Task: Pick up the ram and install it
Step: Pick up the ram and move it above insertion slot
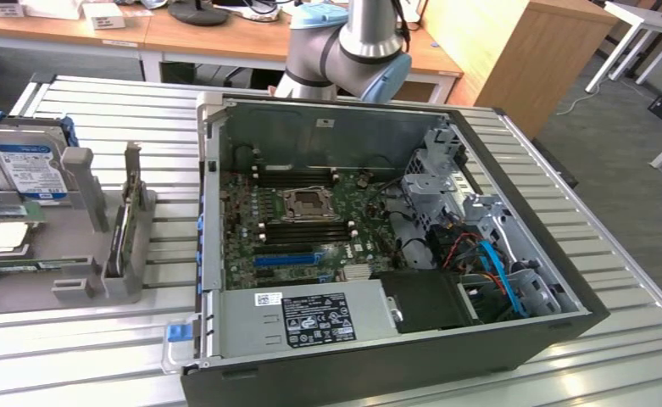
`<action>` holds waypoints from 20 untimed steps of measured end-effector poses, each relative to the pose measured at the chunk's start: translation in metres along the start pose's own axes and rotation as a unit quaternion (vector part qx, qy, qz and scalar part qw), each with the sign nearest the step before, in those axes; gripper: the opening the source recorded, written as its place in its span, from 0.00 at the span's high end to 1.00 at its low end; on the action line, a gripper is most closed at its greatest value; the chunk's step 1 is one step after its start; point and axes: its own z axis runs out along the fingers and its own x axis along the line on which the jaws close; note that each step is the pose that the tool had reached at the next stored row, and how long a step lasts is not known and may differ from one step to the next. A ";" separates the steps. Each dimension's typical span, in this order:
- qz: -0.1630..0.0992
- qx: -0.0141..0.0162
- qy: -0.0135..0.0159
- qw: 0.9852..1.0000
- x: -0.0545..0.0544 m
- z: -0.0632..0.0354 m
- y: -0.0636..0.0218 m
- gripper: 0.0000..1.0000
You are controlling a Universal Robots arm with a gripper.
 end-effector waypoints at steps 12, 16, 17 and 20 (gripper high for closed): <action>0.000 0.000 0.000 1.000 -0.002 -0.0361 0.0014 0.88; 0.000 0.000 0.000 1.000 -0.003 -0.0461 0.0018 0.88; 0.000 0.000 0.000 1.000 -0.003 -0.0487 0.0019 0.88; 0.000 0.000 0.000 1.000 -0.003 -0.0557 0.0021 0.88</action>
